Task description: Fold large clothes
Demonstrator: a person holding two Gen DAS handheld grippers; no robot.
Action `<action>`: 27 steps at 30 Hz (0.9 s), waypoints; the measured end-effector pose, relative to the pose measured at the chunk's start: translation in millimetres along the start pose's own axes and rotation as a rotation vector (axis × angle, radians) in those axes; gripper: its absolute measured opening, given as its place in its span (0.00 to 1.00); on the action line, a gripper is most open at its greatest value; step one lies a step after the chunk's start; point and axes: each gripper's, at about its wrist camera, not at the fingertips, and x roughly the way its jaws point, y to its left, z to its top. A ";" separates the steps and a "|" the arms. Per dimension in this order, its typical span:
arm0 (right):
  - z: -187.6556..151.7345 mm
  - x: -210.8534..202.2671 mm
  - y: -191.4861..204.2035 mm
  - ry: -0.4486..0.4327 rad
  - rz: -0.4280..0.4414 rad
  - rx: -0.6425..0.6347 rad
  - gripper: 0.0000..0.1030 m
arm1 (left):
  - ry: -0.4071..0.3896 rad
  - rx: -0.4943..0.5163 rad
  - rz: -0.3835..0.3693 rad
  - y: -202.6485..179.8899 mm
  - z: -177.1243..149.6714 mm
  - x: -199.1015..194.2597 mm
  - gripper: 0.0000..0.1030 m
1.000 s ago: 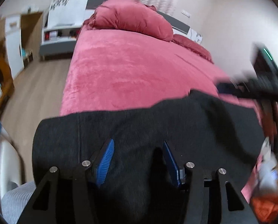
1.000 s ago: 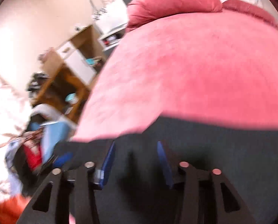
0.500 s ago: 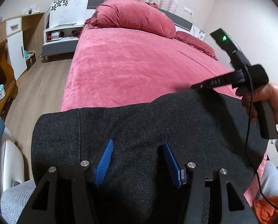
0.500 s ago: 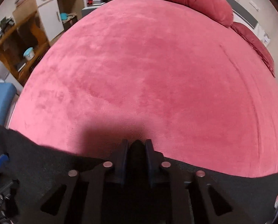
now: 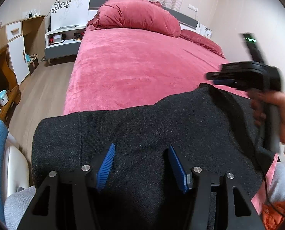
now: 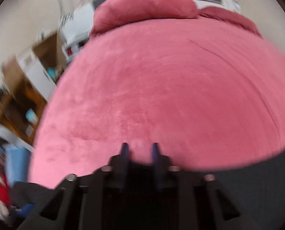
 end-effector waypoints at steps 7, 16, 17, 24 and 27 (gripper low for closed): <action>-63.9 -32.9 -13.4 0.019 -0.014 -0.025 0.30 | -0.005 -0.149 -0.059 -12.9 43.2 1.4 0.78; -94.4 -26.1 14.7 -0.046 -0.132 -0.196 0.42 | 0.025 -0.002 0.178 -2.9 28.9 36.3 0.57; -91.8 -29.8 13.3 -0.037 -0.131 -0.188 0.42 | 0.017 0.008 0.176 -1.7 24.4 32.9 0.56; -66.1 -11.5 14.3 0.012 -0.060 -0.189 0.50 | 0.006 0.026 0.160 0.4 17.0 25.6 0.55; -53.9 -3.6 6.9 0.022 -0.049 -0.306 0.51 | 0.016 0.031 0.149 2.9 17.9 27.0 0.55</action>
